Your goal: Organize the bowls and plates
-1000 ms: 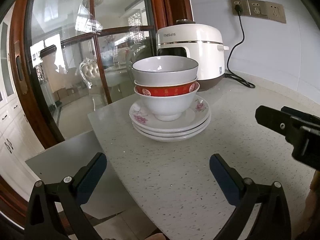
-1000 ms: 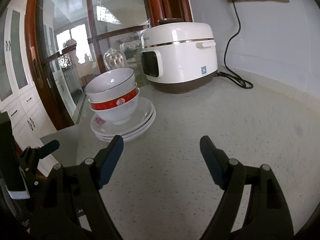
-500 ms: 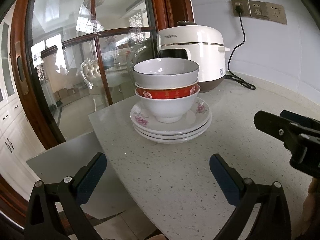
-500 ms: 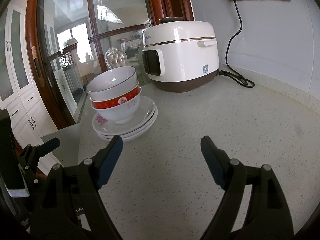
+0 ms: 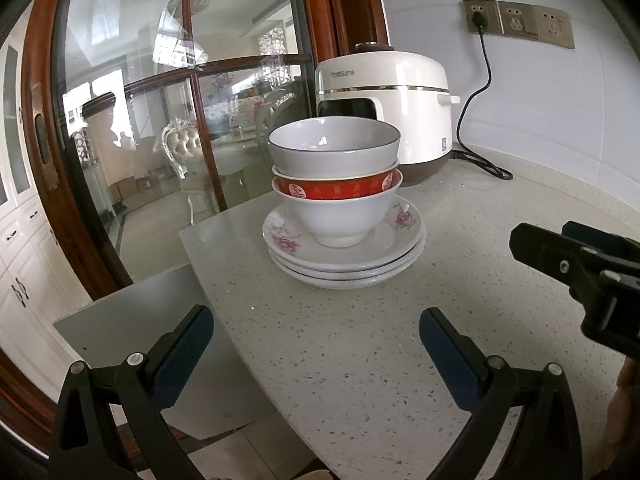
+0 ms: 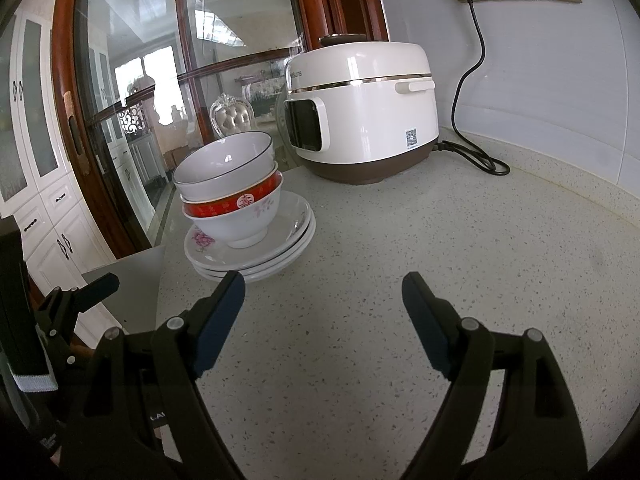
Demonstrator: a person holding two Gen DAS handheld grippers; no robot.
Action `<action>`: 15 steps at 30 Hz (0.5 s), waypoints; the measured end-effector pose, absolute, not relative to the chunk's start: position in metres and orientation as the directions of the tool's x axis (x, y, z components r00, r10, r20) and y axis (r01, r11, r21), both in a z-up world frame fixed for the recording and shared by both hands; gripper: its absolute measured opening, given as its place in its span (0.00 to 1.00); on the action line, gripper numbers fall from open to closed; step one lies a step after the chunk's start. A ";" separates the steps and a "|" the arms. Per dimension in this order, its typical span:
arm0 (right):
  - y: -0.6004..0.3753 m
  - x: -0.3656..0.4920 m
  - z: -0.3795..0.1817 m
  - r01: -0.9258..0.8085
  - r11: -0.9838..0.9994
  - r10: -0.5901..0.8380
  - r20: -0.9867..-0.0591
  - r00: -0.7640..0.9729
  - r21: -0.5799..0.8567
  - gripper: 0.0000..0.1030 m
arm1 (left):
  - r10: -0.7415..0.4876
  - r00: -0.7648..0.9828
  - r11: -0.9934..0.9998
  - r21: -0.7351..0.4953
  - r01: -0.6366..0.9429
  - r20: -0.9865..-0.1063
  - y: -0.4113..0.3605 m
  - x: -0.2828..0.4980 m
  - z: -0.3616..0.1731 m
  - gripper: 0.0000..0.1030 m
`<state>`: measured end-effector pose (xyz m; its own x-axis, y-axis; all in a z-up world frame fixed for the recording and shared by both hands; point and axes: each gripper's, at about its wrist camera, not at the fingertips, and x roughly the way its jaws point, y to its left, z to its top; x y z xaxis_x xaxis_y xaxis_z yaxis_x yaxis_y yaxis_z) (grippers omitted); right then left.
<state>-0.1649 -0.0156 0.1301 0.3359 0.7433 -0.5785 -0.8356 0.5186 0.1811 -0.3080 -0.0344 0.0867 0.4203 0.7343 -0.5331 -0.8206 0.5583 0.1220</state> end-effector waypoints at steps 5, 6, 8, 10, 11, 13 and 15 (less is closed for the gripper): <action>-0.015 -0.165 0.130 -0.835 0.519 0.743 -0.579 0.337 0.181 0.81 | 0.735 0.420 0.557 0.121 -0.822 -0.532 -0.035 -0.308 0.087 1.00; -0.015 -0.165 0.130 -0.835 0.520 0.743 -0.579 0.337 0.181 0.81 | 0.736 0.421 0.557 0.121 -0.822 -0.531 -0.035 -0.308 0.087 1.00; -0.015 -0.165 0.130 -0.835 0.520 0.743 -0.579 0.337 0.180 0.81 | 0.737 0.421 0.557 0.122 -0.821 -0.529 -0.035 -0.308 0.088 1.00; -0.015 -0.165 0.130 -0.836 0.519 0.743 -0.578 0.337 0.179 0.81 | 0.737 0.421 0.557 0.122 -0.822 -0.529 -0.036 -0.308 0.088 1.00; -0.016 -0.166 0.130 -0.837 0.517 0.744 -0.578 0.336 0.178 0.81 | 0.737 0.421 0.557 0.122 -0.822 -0.529 -0.036 -0.308 0.088 1.00; -0.016 -0.166 0.130 -0.839 0.515 0.744 -0.578 0.334 0.178 0.81 | 0.737 0.421 0.557 0.123 -0.821 -0.529 -0.036 -0.308 0.088 1.00; -0.016 -0.166 0.130 -0.839 0.515 0.744 -0.578 0.335 0.177 0.81 | 0.736 0.419 0.556 0.123 -0.822 -0.531 -0.036 -0.308 0.088 1.00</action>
